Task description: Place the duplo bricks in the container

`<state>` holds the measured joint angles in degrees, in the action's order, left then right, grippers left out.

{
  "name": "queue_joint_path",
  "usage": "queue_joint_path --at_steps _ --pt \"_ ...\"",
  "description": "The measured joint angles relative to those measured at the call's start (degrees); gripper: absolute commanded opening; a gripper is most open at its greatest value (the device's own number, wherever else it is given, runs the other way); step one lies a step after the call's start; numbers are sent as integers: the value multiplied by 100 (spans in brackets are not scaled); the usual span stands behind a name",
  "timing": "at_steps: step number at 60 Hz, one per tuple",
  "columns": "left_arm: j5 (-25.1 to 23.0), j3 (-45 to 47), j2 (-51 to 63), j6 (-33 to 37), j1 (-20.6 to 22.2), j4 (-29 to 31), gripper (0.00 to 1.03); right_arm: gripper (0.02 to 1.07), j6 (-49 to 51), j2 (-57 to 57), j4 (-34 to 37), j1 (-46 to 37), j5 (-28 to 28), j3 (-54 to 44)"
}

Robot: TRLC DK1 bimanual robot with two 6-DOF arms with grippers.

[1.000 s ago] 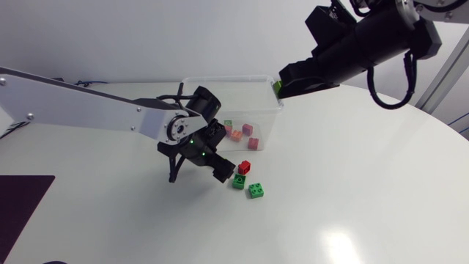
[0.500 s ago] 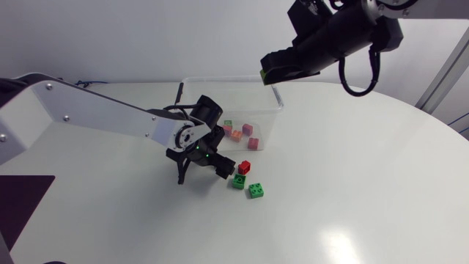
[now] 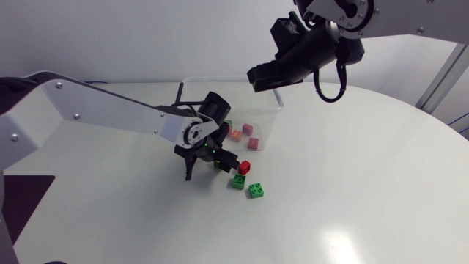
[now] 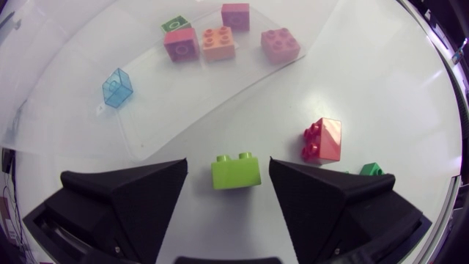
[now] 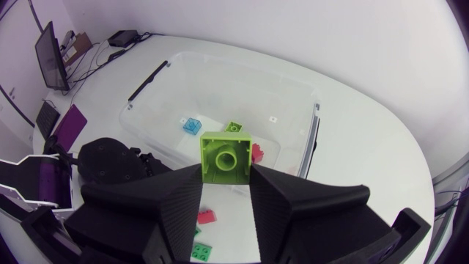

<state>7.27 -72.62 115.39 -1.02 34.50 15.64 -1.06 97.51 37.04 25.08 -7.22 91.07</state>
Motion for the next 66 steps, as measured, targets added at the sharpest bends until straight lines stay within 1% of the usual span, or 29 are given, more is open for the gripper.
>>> queue_joint_path --at_steps 10,14,20,26,37,38,41,45,50,53,57,59,66 --pt "15 -149 212 -74 24 166 46 22 0 0 -4 -24 0 0" --pt "13 -155 247 -83 24 225 37 22 0 0 -4 -44 0 0" --pt "15 -162 275 -96 24 249 35 22 2 0 -9 -55 0 0" --pt "17 -170 278 -96 31 249 31 22 0 15 -111 -55 0 15" --pt "33 -162 245 -96 85 249 29 23 0 310 -151 -55 0 317" --pt "35 -151 234 -96 87 249 29 24 0 352 -151 -55 0 345" --pt "33 -68 129 -94 118 249 29 37 -2 466 -151 -63 0 402" --pt "33 85 -81 -94 133 256 29 48 -2 584 -151 -81 -2 415" --pt "33 273 -507 -92 138 291 29 67 -2 741 -149 -94 4 420" --pt "35 374 -817 -90 138 291 29 76 -2 826 -146 -109 11 420" --pt "33 468 -1235 -68 129 293 29 83 -2 898 -138 -111 24 420" --pt "35 503 -1480 -48 116 293 29 85 -2 907 -131 -114 46 420" --pt "57 518 -2225 -2 15 293 29 86 -2 909 -129 -114 109 463"
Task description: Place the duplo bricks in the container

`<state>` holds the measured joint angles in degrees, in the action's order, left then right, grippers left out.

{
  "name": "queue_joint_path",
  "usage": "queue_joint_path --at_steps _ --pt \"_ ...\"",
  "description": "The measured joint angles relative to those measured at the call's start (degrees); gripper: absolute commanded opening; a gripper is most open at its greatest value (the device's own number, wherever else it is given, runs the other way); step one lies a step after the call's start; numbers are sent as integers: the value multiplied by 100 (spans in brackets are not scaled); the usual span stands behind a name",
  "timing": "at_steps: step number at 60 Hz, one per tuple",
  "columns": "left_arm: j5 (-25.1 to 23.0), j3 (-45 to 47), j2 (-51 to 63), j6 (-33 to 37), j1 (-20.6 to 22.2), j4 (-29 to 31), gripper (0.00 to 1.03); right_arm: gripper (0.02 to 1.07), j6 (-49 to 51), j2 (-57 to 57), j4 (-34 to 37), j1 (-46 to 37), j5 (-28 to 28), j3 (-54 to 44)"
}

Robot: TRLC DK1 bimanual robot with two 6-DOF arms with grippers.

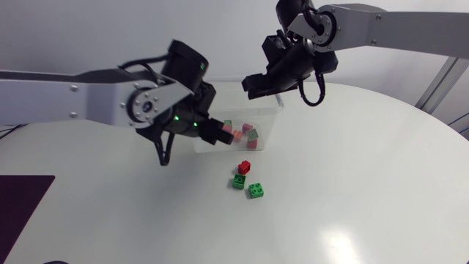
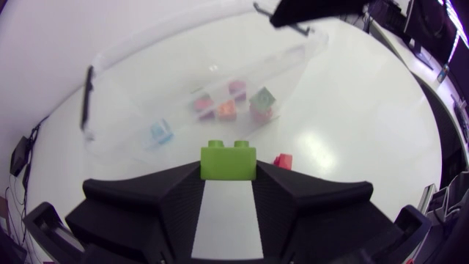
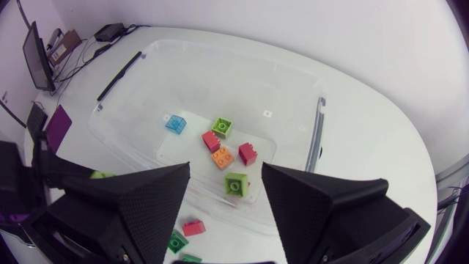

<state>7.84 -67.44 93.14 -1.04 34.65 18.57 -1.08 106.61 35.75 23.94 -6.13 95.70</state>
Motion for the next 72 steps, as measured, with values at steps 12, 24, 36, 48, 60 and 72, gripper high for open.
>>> queue_joint_path --at_steps 12,24,36,48,60,72 --pt "22 -310 -758 153 -372 68 30 86 0 -389 11 33 20 -155" --pt "24 -984 -566 238 -660 -48 31 86 0 -1652 13 223 17 -1220" --pt "22 -1399 90 256 -763 -278 33 86 0 -2492 -87 603 68 -2726" --pt "20 -1810 802 256 -905 -308 46 86 2 -2559 -280 992 151 -3742" --pt "22 -2492 1421 256 -990 -164 91 86 2 -2186 -514 1204 173 -3967" --pt "24 -2789 1563 258 -990 0 98 86 17 -1519 -708 1357 380 -3967"
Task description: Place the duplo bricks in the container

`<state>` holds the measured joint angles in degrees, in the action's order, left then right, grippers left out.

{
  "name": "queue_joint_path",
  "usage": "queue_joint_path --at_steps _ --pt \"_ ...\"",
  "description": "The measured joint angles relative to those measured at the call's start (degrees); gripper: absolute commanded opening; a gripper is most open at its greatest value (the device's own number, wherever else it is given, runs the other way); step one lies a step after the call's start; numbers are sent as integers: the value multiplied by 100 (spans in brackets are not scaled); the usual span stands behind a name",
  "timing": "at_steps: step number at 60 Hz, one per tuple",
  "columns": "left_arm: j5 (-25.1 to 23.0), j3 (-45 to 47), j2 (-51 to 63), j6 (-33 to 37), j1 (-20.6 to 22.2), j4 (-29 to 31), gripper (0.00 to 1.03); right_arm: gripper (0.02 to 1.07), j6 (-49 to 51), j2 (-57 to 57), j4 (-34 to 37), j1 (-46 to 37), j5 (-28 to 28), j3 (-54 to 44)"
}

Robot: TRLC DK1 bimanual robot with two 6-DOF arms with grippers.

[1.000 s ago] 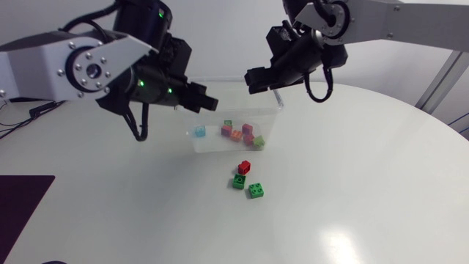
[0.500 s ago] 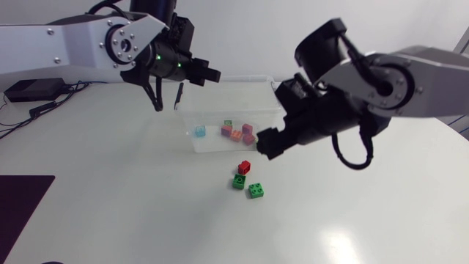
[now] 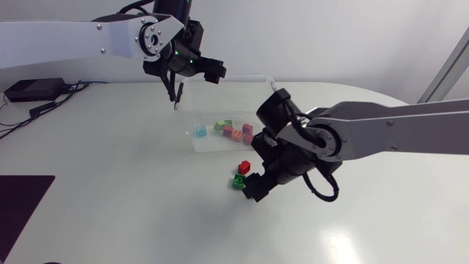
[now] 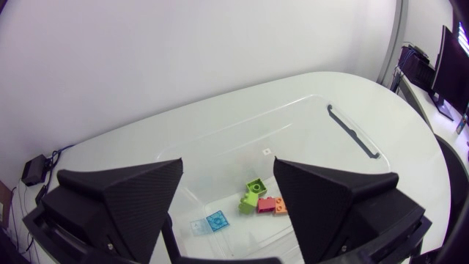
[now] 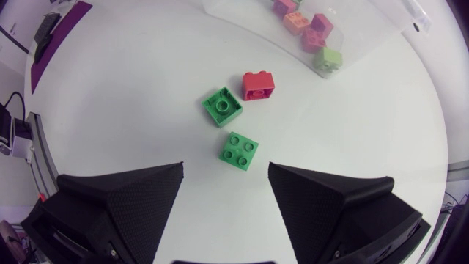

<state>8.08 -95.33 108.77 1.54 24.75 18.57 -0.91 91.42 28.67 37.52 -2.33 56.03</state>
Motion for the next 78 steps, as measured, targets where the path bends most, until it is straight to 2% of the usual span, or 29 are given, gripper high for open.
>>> queue_joint_path --at_steps 10,18,37,45,57,69,78 --pt "0 33 -184 22 17 267 98 86 9 664 -372 -24 90 0" --pt "42 221 -837 72 76 592 98 85 9 1036 -385 -35 90 7" --pt "103 1327 -2221 306 98 903 98 64 7 1325 -317 -87 92 505" --pt "103 1834 -2533 326 98 1163 98 64 4 1486 -286 -87 92 562" --pt "98 2142 -2966 348 122 1495 98 21 2 1606 -205 -90 92 592" --pt "-70 2542 -3246 345 306 1759 98 21 2 1493 -138 -249 90 566" --pt "-181 2815 -3276 341 549 1867 98 21 7 791 101 -616 90 535"
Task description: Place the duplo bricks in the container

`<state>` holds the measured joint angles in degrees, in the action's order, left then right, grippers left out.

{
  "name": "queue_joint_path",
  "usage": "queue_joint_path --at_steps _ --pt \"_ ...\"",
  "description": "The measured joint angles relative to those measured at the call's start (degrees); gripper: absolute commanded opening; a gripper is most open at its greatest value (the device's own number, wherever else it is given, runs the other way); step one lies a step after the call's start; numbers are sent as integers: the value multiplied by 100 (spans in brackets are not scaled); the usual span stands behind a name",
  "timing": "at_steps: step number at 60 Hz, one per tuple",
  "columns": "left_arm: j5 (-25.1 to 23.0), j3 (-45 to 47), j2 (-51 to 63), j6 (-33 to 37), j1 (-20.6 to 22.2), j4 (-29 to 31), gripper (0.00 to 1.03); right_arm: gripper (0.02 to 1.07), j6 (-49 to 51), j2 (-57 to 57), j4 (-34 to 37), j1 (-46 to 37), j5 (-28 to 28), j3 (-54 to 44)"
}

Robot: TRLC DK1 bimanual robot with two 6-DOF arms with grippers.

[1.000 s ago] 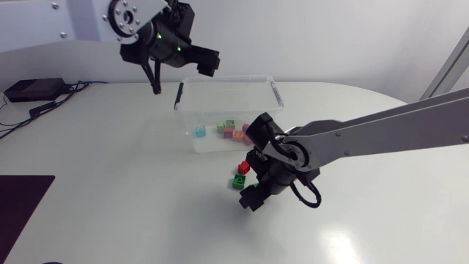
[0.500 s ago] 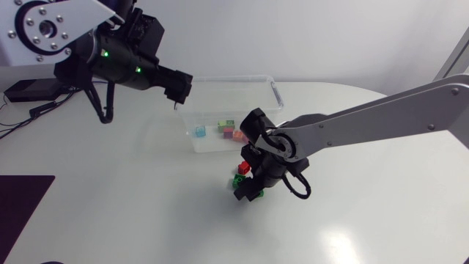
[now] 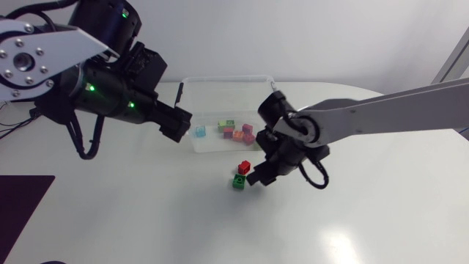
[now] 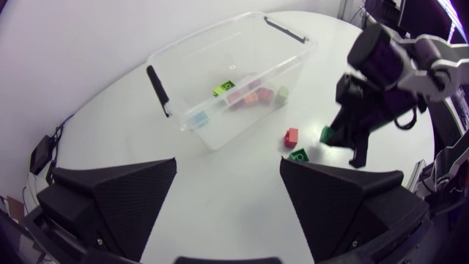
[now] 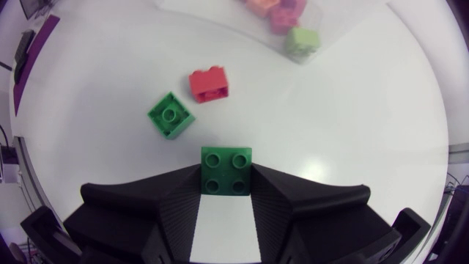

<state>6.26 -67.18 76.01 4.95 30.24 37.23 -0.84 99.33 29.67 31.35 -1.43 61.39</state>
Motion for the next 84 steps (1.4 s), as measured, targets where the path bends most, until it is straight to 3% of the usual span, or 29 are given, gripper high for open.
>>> queue_joint_path --at_steps 12,41,63,84 --pt "-44 256 96 -44 479 24 98 21 31 -1073 369 -527 -2 212" --pt "-476 -103 1991 -44 970 -92 98 21 55 -1244 636 -750 -127 1585" --pt "-496 -713 2999 -234 1331 -348 98 21 -70 -758 627 -841 -177 2354" --pt "-496 -835 3418 -422 1366 -634 98 25 -219 96 439 -975 -348 2855"
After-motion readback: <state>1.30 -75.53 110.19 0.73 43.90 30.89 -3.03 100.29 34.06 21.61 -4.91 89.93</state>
